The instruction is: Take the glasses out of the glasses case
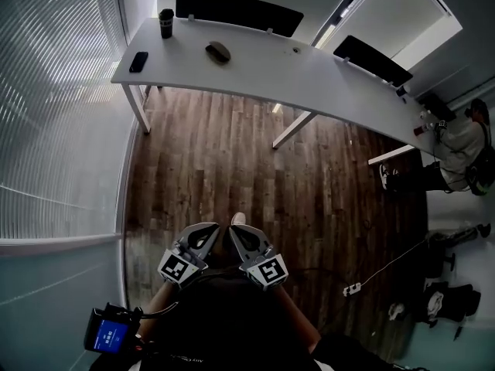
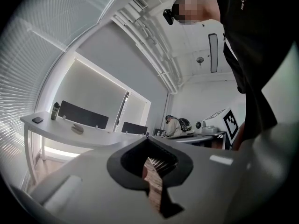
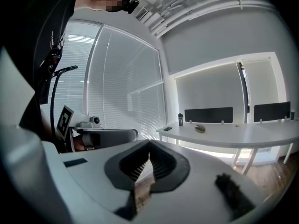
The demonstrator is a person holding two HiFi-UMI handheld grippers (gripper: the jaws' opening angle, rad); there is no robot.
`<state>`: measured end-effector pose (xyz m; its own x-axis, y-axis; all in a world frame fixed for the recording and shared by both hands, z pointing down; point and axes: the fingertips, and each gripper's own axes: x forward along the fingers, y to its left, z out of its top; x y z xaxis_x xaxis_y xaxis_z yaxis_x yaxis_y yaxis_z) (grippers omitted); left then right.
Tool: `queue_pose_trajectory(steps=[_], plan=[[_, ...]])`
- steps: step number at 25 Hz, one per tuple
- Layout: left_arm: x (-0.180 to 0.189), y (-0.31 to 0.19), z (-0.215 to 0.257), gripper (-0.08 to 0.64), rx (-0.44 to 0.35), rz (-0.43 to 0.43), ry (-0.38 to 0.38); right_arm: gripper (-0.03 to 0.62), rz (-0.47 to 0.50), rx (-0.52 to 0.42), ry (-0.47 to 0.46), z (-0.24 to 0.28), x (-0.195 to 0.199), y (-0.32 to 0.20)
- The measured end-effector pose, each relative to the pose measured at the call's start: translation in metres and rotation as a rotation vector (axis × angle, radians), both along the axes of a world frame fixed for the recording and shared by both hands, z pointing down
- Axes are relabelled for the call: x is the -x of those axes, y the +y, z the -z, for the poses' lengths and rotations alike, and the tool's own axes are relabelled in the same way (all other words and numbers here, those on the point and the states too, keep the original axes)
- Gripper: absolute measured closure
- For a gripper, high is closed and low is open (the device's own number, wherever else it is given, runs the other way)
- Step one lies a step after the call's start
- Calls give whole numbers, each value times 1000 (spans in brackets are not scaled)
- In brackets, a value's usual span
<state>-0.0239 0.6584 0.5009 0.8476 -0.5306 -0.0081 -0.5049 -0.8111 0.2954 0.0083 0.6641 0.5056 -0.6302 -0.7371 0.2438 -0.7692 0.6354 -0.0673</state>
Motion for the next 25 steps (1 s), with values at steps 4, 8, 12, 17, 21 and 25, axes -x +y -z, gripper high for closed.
queue_pose_trajectory(steps=[4, 8, 12, 17, 21, 25], plan=[[-3, -1, -12, 554, -3, 9, -2, 586, 0, 27, -13, -9, -8, -1], [-13, -8, -17, 554, 29, 13, -44, 586, 11, 16, -27, -9, -18, -16], [-14, -20, -30, 554, 0, 29, -66, 586, 10, 11, -39, -11, -31, -36], [-21, -50, -33, 554, 7, 61, -116, 586, 29, 13, -73, -12, -46, -62], [-34, -75, -33, 554, -12, 72, -157, 586, 48, 31, -95, -21, -57, -88], [-49, -104, -26, 554, 35, 115, -176, 586, 75, 51, -124, -31, -68, -120]])
